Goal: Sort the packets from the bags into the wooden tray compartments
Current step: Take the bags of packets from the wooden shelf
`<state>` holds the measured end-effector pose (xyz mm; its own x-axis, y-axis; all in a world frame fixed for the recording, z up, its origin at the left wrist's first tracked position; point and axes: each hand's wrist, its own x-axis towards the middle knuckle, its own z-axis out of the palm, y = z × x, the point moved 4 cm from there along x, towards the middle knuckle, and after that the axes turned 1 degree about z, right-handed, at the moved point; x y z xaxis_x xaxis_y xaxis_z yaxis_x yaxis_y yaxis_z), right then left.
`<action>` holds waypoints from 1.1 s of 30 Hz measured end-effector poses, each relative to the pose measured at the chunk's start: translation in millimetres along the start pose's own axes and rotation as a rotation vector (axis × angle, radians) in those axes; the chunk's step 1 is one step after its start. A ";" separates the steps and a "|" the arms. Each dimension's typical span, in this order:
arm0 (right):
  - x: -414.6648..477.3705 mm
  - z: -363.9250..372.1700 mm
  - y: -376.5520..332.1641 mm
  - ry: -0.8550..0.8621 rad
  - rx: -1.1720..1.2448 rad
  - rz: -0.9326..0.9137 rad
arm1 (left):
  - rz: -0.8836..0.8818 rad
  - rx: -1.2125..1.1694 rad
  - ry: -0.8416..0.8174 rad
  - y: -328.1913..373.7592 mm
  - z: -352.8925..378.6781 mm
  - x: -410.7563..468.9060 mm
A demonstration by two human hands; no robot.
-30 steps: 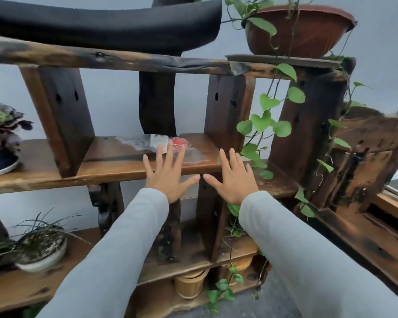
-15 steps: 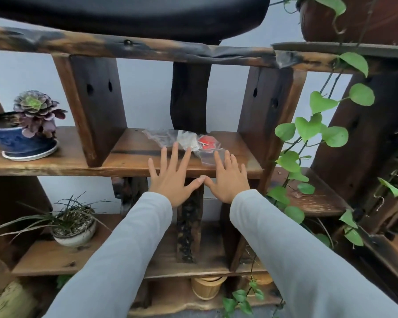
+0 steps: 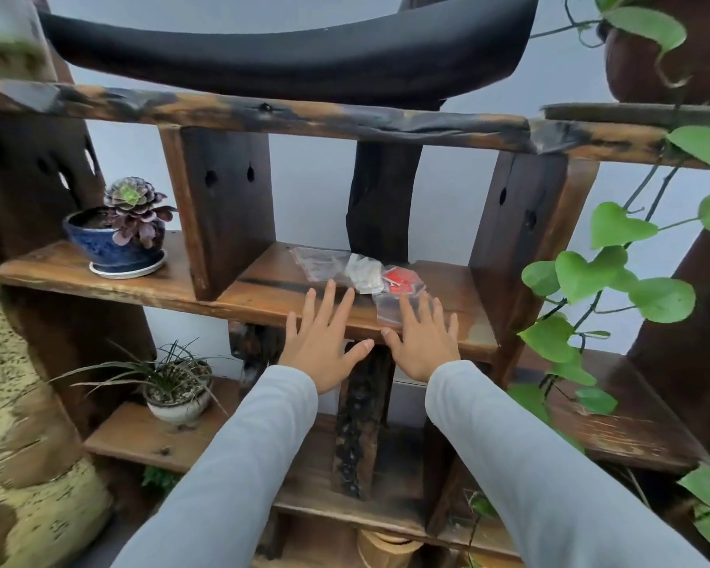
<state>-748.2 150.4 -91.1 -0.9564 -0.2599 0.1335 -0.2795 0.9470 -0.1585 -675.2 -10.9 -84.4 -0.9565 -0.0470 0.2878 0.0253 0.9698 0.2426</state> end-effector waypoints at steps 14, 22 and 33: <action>2.5 -65.4 -6.2 0.176 0.104 -0.068 | -0.025 -0.067 -0.041 10.3 -13.6 -10.2; -24.5 -123.1 -19.5 0.316 0.123 -0.041 | -0.033 -0.149 -0.033 14.3 -20.5 -15.6; -67.7 -191.6 -64.7 0.029 0.108 -0.435 | -0.084 -1.061 -0.035 23.8 -52.6 -36.6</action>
<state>-649.1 142.9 97.6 -0.7458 -0.6225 0.2372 -0.6636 0.7254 -0.1826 -624.3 1.3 -40.4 -0.9745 -0.0809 0.2095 0.1826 0.2580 0.9487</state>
